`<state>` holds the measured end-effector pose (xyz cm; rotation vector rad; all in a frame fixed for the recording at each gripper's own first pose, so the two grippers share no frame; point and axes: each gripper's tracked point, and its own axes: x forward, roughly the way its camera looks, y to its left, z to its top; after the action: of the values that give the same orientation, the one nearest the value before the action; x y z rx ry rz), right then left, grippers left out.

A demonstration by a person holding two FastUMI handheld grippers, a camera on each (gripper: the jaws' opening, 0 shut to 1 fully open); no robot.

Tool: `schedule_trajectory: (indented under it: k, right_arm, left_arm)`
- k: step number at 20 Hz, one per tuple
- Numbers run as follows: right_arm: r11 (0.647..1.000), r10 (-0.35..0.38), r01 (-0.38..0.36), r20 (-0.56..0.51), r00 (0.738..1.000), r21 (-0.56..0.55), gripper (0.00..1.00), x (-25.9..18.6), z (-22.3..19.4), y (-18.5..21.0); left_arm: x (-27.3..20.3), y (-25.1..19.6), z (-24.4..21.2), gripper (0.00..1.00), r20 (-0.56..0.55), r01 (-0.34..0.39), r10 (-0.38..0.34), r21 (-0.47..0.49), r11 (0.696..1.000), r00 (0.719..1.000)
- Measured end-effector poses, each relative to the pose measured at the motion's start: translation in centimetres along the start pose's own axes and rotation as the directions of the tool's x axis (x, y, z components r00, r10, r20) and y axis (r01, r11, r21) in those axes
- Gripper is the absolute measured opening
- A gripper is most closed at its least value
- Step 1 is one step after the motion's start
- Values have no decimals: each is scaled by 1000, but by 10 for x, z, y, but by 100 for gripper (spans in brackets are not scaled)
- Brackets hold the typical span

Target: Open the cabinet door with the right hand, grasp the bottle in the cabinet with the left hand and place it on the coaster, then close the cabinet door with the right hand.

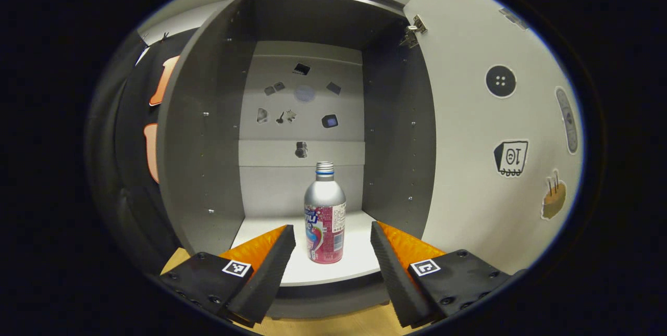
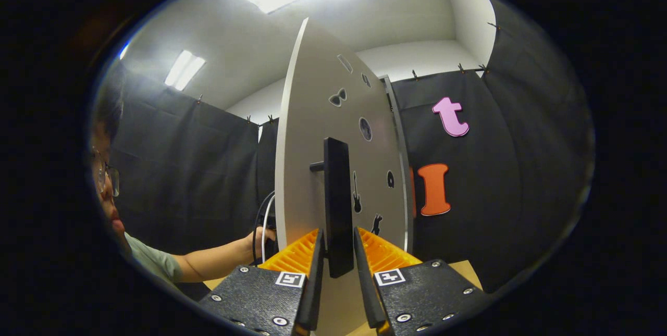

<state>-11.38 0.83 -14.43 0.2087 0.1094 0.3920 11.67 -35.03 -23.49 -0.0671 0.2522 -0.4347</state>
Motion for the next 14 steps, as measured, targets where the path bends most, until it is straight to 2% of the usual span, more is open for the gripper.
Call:
schedule_trajectory:
  k: [1,4,9,10,11,12,13,14]
  right_arm:
    - [1000,-3,3,0,1000,-7,37,0,-1,-1]
    - [999,-37,37,18,999,-33,42,0,3,-14]
    - [993,-122,122,37,992,-5,42,-9,6,-34]
    - [992,-129,128,37,991,19,42,-12,6,-37]
    - [992,-120,118,27,992,51,42,-12,4,-36]
    - [991,-100,98,13,995,89,42,-12,1,-32]
    - [989,-77,76,1,997,127,47,-15,-2,-31]
    - [986,-62,63,-7,998,155,43,-17,-4,-28]
  left_arm:
    - [10,-2,0,95,3,0,0,2,1000,1000]
    - [36,-2,-2,95,2,-23,23,17,1000,1000]
    - [67,5,-8,95,-7,-57,57,19,998,998]
    - [72,7,-9,91,-15,-61,61,19,998,998]
    - [78,10,-9,95,-20,-69,69,15,998,997]
    - [84,11,-10,95,-32,-73,73,21,997,997]
    - [91,13,-11,91,-37,-81,81,21,997,996]
    - [96,14,-15,95,-51,-84,85,21,996,995]
